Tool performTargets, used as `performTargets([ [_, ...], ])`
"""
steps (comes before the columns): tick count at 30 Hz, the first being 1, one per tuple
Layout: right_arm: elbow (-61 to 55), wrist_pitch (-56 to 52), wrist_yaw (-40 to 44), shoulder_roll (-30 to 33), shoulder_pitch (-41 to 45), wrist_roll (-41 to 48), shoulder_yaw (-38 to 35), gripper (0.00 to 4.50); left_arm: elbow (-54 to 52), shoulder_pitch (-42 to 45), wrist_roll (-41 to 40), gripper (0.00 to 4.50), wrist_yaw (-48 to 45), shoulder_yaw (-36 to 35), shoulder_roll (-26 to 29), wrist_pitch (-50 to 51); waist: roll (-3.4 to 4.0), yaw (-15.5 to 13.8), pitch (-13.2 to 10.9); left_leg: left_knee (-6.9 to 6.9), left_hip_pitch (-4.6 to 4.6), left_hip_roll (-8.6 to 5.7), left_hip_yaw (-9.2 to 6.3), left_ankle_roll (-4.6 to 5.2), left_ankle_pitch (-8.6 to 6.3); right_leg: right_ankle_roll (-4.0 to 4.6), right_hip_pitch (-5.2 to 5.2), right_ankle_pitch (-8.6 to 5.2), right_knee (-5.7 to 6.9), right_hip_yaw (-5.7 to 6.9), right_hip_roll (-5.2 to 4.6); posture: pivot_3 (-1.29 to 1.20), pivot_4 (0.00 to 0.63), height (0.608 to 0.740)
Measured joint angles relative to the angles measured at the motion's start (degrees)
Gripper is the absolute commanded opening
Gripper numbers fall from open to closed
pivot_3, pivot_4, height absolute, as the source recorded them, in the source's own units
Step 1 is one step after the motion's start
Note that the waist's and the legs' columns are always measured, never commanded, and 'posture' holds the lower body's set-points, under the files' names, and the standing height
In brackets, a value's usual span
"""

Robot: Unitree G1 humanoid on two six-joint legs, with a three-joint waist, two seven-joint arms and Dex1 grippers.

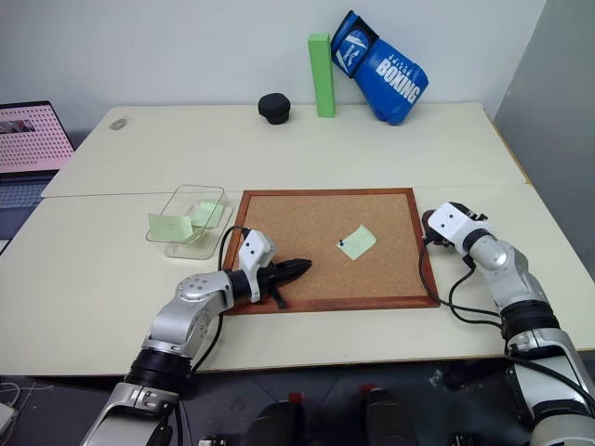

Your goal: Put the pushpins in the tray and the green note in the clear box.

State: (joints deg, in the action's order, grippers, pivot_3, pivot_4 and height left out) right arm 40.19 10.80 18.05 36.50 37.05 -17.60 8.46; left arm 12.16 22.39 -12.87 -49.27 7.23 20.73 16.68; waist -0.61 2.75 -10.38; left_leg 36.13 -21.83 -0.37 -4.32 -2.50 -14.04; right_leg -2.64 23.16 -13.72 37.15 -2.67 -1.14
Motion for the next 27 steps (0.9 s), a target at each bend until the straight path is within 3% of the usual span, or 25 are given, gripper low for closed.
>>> performTargets([
  [4, -2.2, -0.1, 0.7, -0.5, -0.9, 2.2, -1.6, 4.05, 0.0, 0.0, 0.0, 0.00, 0.0, 0.0, 0.0, 0.0, 0.00, 0.0, 0.0, 0.00, 0.01, 0.01, -0.01, 0.00, 0.00, 0.00, 0.00, 0.00, 0.01, 0.01, 0.01, 0.00, 0.150, 0.740],
  [6, -5.8, -0.7, 3.9, -2.1, -2.2, 6.3, -3.2, 4.05, 0.0, 0.0, 0.0, 0.00, 0.0, 0.0, 0.0, 0.0, 0.00, 0.0, 0.0, 0.00, 0.02, 0.01, -0.04, 0.00, 0.00, 0.00, -0.02, 0.00, 0.04, 0.02, 0.01, 0.00, 0.150, 0.740],
  [10, -22.8, -9.8, 19.1, -9.4, -11.0, 22.0, -2.5, 4.05, -0.1, 0.0, 0.0, 0.00, 0.1, -0.1, -0.2, 0.1, 0.01, 0.0, 0.1, 0.01, 0.04, 0.03, -0.14, 0.00, 0.00, 0.00, -0.09, 0.00, 0.06, 0.10, 0.02, 0.00, 0.150, 0.740],
  [16, -30.7, -17.6, 22.5, -13.9, -13.9, 26.2, -0.3, 4.05, -0.1, 0.0, 0.0, 0.00, 0.4, -0.2, -0.2, 0.1, 0.02, 0.0, 0.1, 0.11, 0.06, 0.02, -0.10, 0.00, 0.00, -0.03, -0.08, 0.02, 0.08, 0.08, 0.00, 0.00, 0.150, 0.740],
  [27, -22.8, -19.5, 19.8, -24.6, -8.5, 26.7, 1.6, 4.05, -0.4, -0.2, 0.0, 0.00, 0.8, -0.2, -0.1, 0.1, 0.05, 0.1, 0.1, 0.10, 0.07, 0.04, -0.11, 0.00, 0.00, -0.01, -0.05, 0.01, 0.13, 0.10, 0.04, 0.00, 0.150, 0.740],
])
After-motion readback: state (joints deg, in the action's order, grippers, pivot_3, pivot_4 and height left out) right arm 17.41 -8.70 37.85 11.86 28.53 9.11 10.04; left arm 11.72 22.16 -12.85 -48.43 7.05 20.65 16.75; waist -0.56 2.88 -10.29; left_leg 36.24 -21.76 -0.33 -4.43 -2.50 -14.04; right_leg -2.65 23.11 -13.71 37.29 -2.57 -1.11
